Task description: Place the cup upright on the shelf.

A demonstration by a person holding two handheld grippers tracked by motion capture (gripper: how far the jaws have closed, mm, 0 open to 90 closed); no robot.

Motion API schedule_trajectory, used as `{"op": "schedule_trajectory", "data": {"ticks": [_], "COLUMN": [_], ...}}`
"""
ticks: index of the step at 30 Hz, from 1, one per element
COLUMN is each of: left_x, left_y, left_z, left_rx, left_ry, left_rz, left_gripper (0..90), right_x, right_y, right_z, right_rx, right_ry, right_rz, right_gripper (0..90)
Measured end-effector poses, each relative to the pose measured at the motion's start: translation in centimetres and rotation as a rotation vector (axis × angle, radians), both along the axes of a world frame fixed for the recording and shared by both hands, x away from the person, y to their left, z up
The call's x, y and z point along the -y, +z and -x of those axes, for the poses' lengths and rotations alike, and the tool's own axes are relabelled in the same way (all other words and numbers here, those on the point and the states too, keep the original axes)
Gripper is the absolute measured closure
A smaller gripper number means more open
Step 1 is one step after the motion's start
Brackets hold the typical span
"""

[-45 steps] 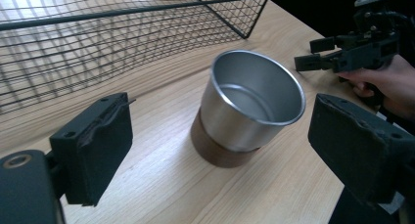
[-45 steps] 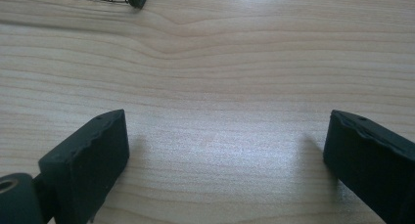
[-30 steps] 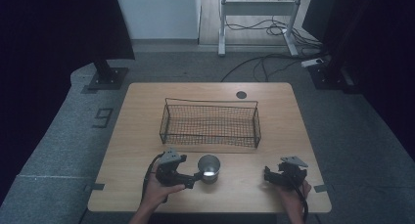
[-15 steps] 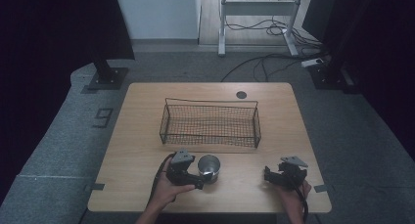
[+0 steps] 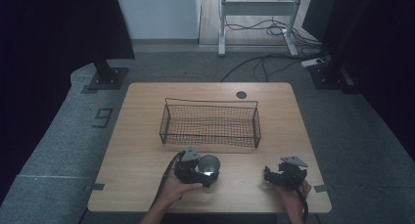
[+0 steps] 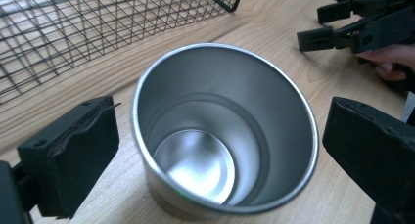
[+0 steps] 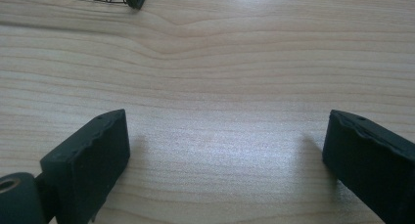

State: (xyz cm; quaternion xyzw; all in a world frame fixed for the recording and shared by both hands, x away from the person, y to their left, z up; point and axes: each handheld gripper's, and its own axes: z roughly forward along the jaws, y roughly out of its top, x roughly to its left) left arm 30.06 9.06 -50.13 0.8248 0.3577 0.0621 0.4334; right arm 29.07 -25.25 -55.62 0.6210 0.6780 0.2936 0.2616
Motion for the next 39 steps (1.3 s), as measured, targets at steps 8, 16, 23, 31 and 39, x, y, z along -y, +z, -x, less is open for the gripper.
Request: {"op": "schedule_trajectory", "data": {"ticks": [8, 16, 23, 31, 39], "left_x": [1.2, 1.3, 1.3, 0.6, -0.9], "left_y": [-0.9, -1.4, -1.4, -0.3, 1.5], "left_z": [-0.2, -0.1, 0.0, 0.2, 0.1], "left_rx": [0.016, 0.029, 0.048, 0.060, 0.080], "left_ry": [0.011, 0.030, 0.023, 0.022, 0.029], "left_rz": [-0.049, -0.042, -0.043, -0.006, 0.031], "left_gripper": [1.4, 11.5, 12.7, 12.9, 13.0], "right_x": [0.0, 0.0, 0.0, 0.0, 0.0], "right_y": [0.0, 0.0, 0.0, 0.0, 0.0], "right_z": [0.0, 0.0, 0.0, 0.0, 0.0], "right_rx": [0.000, -0.001, 0.000, 0.000, -0.001], "right_ry": [0.000, -0.001, 0.000, 0.000, -0.001], "right_rz": [0.000, -0.002, 0.000, 0.000, -0.002], "right_gripper": [3.5, 3.5, 3.4, 3.5, 3.5]}}
